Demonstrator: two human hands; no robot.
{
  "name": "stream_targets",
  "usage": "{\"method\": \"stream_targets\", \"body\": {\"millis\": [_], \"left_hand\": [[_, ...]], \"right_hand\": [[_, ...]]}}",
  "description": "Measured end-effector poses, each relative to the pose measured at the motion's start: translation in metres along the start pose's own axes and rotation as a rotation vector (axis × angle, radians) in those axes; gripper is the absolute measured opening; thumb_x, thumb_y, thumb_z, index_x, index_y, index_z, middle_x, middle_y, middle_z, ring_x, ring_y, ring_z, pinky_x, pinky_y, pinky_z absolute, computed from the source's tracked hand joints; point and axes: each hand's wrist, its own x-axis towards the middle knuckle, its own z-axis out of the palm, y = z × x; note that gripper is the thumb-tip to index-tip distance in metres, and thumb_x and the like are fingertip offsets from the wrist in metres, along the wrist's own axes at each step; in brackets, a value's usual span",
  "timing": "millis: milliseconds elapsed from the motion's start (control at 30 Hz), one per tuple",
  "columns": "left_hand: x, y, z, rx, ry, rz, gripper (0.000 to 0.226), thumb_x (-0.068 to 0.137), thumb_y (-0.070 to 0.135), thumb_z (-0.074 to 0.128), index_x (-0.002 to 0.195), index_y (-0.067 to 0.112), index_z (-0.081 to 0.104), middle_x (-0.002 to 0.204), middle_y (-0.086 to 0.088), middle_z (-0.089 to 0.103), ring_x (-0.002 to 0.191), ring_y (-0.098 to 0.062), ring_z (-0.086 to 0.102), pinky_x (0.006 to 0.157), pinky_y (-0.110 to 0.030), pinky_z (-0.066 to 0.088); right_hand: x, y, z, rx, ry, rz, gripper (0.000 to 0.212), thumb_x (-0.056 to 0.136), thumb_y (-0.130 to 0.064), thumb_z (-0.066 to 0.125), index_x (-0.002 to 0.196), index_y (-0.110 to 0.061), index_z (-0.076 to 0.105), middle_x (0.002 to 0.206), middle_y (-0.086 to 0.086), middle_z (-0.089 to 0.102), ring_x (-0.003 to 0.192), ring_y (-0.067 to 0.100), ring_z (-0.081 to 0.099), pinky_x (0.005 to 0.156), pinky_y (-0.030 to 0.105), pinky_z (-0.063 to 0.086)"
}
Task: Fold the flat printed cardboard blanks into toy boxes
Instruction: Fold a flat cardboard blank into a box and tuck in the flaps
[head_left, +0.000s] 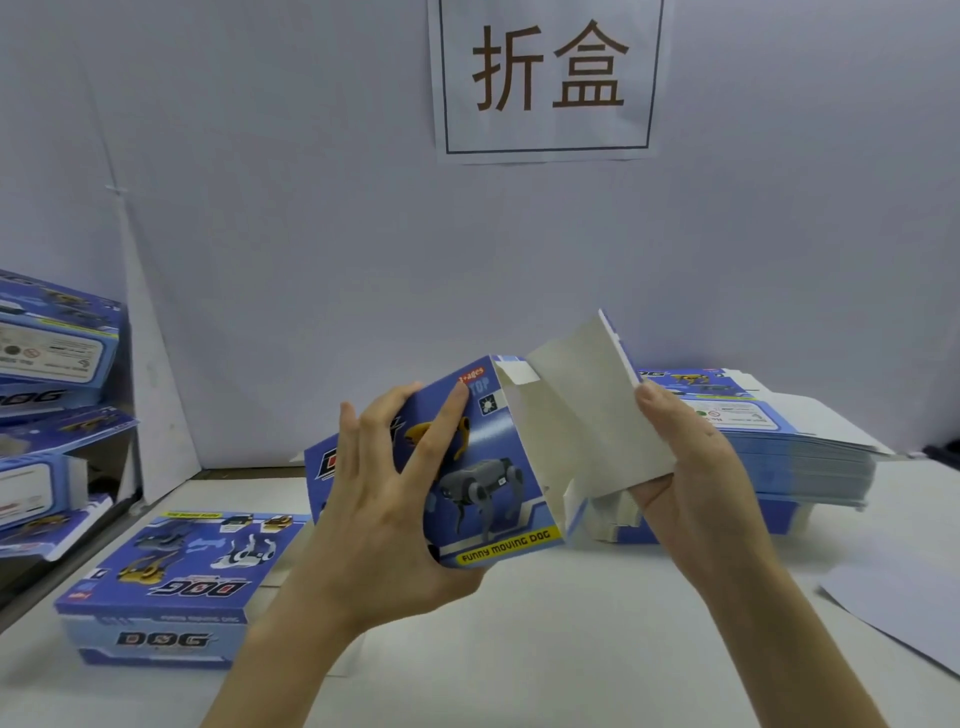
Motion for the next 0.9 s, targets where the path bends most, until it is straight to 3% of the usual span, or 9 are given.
{"method": "stream_targets", "body": {"millis": [67, 133, 233, 333, 433, 500, 667, 767, 900], "left_hand": [[0.000, 0.000, 0.001, 0.065, 0.041, 0.012, 0.115, 0.053, 0.058, 0.075, 0.148, 0.018, 0.024, 0.138, -0.011, 0.026, 0.133, -0.016, 0.017, 0.099, -0.073, 0.032], [0.001, 0.001, 0.003, 0.125, 0.072, 0.030, 0.113, 0.055, 0.064, 0.071, 0.147, 0.015, 0.027, 0.136, -0.016, 0.030, 0.134, -0.017, 0.013, 0.105, -0.070, 0.023], [0.001, 0.005, 0.005, 0.153, 0.067, 0.009, 0.109, 0.061, 0.071, 0.061, 0.148, 0.018, 0.025, 0.136, -0.018, 0.032, 0.134, -0.030, 0.029, 0.113, -0.063, 0.012], [0.000, 0.009, 0.007, 0.138, 0.057, -0.029, 0.108, 0.062, 0.073, 0.057, 0.149, 0.021, 0.022, 0.138, -0.018, 0.033, 0.133, -0.034, 0.034, 0.114, -0.061, 0.010], [-0.001, 0.009, 0.008, 0.139, 0.045, -0.048, 0.108, 0.061, 0.073, 0.057, 0.150, 0.022, 0.021, 0.139, -0.017, 0.032, 0.134, -0.033, 0.033, 0.114, -0.059, 0.010], [-0.002, 0.008, 0.008, 0.138, 0.039, -0.060, 0.109, 0.060, 0.073, 0.058, 0.150, 0.022, 0.021, 0.139, -0.016, 0.031, 0.133, -0.031, 0.032, 0.114, -0.058, 0.010], [-0.001, 0.007, 0.006, 0.133, -0.020, 0.006, 0.109, 0.062, 0.072, 0.057, 0.151, 0.022, 0.019, 0.140, -0.016, 0.031, 0.136, -0.030, 0.029, 0.114, -0.063, 0.012], [-0.001, 0.010, 0.006, 0.131, -0.061, 0.102, 0.111, 0.061, 0.071, 0.061, 0.151, 0.021, 0.018, 0.142, -0.015, 0.027, 0.140, -0.027, 0.023, 0.115, -0.060, 0.010], [0.000, 0.014, 0.005, 0.146, -0.036, 0.103, 0.114, 0.059, 0.070, 0.065, 0.150, 0.018, 0.020, 0.141, -0.016, 0.027, 0.136, -0.031, 0.030, 0.113, -0.057, 0.010]], "right_hand": [[-0.003, 0.004, 0.006, -0.154, 0.062, -0.119, 0.018, 0.087, -0.021, 0.062, 0.086, -0.026, 0.079, 0.086, -0.008, 0.074, 0.074, 0.004, 0.065, 0.062, 0.021, 0.052], [-0.007, 0.007, 0.013, -0.350, 0.096, -0.261, 0.036, 0.093, -0.013, 0.058, 0.079, -0.041, 0.077, 0.080, -0.018, 0.072, 0.071, -0.004, 0.061, 0.063, 0.017, 0.049], [-0.015, 0.013, 0.025, -0.425, -0.022, -0.368, 0.042, 0.095, -0.008, 0.054, 0.094, -0.045, 0.073, 0.089, -0.027, 0.071, 0.082, -0.011, 0.063, 0.066, 0.006, 0.047], [-0.021, 0.023, 0.034, -0.493, -0.152, -0.336, 0.036, 0.097, -0.014, 0.052, 0.125, -0.035, 0.061, 0.114, -0.022, 0.068, 0.109, -0.003, 0.061, 0.079, 0.013, 0.052], [-0.023, 0.027, 0.037, -0.503, -0.192, -0.252, 0.039, 0.093, -0.032, 0.049, 0.131, -0.038, 0.056, 0.130, -0.010, 0.062, 0.122, 0.011, 0.056, 0.091, 0.037, 0.055], [-0.024, 0.025, 0.037, -0.525, -0.213, -0.261, 0.038, 0.095, -0.037, 0.050, 0.133, -0.035, 0.055, 0.133, -0.011, 0.059, 0.126, 0.012, 0.053, 0.097, 0.041, 0.051], [-0.019, 0.017, 0.025, -0.579, -0.246, -0.298, 0.036, 0.090, -0.039, 0.052, 0.124, -0.033, 0.060, 0.122, -0.009, 0.065, 0.116, 0.014, 0.060, 0.089, 0.042, 0.055], [-0.019, 0.014, 0.021, -0.526, -0.342, -0.233, 0.052, 0.089, -0.032, 0.055, 0.139, -0.039, 0.044, 0.124, -0.017, 0.062, 0.113, 0.007, 0.061, 0.081, 0.026, 0.057], [-0.022, 0.014, 0.022, -0.535, -0.443, -0.131, 0.072, 0.084, -0.044, 0.060, 0.146, -0.051, 0.024, 0.138, -0.021, 0.051, 0.118, 0.005, 0.058, 0.080, 0.022, 0.055]]}}
